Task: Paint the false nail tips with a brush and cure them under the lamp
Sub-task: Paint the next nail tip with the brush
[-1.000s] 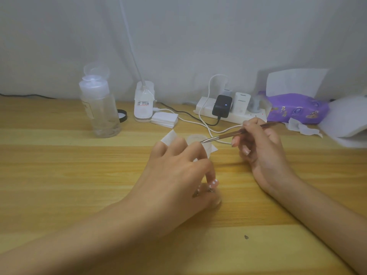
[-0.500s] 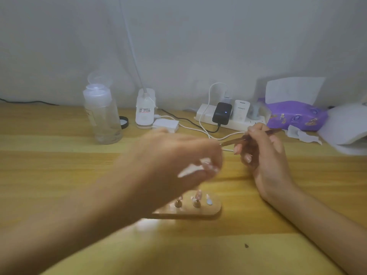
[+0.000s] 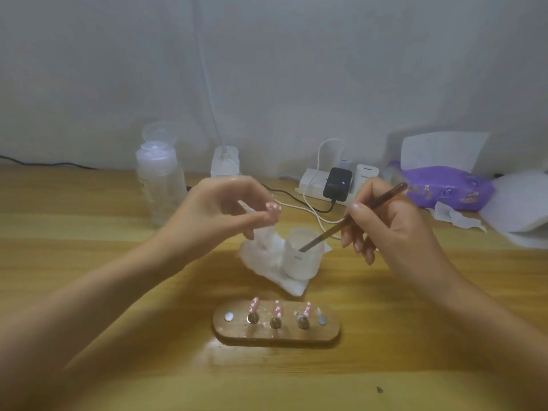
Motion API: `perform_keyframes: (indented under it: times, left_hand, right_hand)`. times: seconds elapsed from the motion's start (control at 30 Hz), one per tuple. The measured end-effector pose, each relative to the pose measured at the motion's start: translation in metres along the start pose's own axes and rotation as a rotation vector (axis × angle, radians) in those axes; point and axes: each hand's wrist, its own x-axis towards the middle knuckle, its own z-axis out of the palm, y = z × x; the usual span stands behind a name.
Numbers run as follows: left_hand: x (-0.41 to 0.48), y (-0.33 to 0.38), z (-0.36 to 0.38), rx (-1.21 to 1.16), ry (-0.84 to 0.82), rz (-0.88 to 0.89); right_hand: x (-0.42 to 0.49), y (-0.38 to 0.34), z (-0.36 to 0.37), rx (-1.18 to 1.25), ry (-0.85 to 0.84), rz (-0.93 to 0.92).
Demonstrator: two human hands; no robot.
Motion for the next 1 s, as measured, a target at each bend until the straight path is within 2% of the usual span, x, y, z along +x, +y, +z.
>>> perform_keyframes:
  times: [0.1, 0.27, 0.5, 0.73, 1.0]
  left_hand:
    - [0.004, -0.006, 0.011, -0.064, 0.022, -0.041]
    - [-0.006, -0.016, 0.021, 0.112, 0.050, 0.043]
    - [-0.014, -0.022, 0.025, -0.006, 0.095, 0.018]
    - [-0.021, -0.031, 0.034, 0.099, 0.126, 0.004]
    - [-0.020, -0.039, 0.034, 0.101, 0.118, -0.011]
  right_hand:
    - [-0.001, 0.000, 0.002, -0.036, -0.042, -0.023]
    - [0.000, 0.005, 0.005, 0.076, -0.051, 0.062]
    - [-0.002, 0.016, 0.000, 0.354, 0.176, 0.211]
    - [-0.006, 0.027, 0.007, 0.549, 0.372, 0.333]
    - [-0.006, 0.027, 0.010, 0.626, 0.381, 0.363]
